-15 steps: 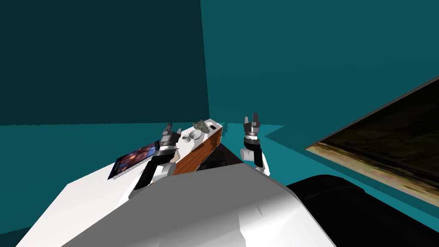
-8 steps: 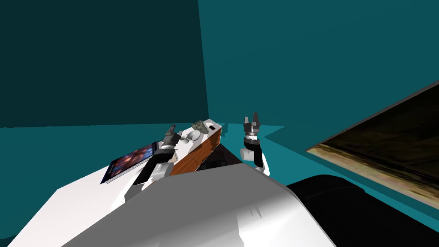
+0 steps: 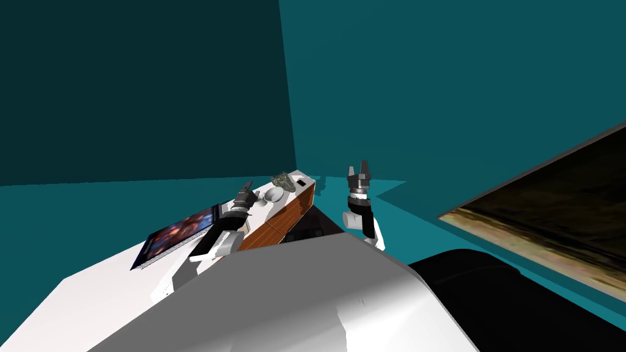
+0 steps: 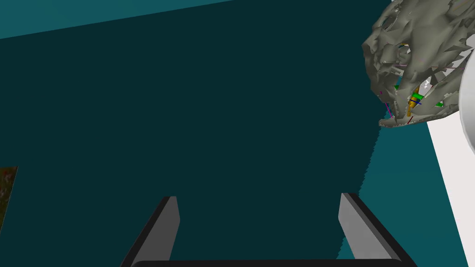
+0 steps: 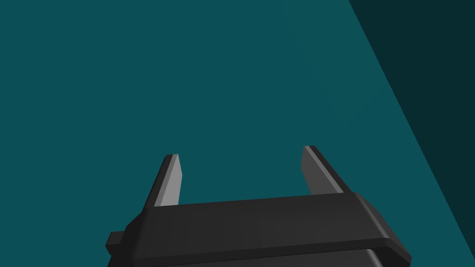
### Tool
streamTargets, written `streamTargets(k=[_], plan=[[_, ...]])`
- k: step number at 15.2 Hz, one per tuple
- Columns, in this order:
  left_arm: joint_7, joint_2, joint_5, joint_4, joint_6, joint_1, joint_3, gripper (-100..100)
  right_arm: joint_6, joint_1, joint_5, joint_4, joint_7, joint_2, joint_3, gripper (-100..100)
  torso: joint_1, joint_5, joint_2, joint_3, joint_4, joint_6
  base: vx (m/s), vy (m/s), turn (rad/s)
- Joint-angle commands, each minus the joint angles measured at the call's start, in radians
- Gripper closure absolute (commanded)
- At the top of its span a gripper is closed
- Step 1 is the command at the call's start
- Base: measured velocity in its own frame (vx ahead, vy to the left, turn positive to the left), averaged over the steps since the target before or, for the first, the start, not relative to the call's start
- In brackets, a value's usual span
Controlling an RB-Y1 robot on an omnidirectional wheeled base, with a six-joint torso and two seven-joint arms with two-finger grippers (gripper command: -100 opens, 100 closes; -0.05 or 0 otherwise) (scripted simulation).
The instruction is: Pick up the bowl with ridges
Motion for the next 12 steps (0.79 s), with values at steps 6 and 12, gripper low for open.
streamTargets(k=[6,12], plan=[[0.010,0.034,0.029,0.033,0.148,-0.019,0.026,-100,0.000,0.000,0.000,0.000,0.000,0.000,0.000,0,0.001,0.000,0.000,0.000,0.000,0.000,0.031,-0.029,-0.013],[0.017,0.052,0.051,0.058,0.253,-0.032,0.045,-100,0.000,0.000,0.000,0.000,0.000,0.000,0.000,0,0.001,0.000,0.000,0.000,0.000,0.000,0.028,-0.027,-0.013]])
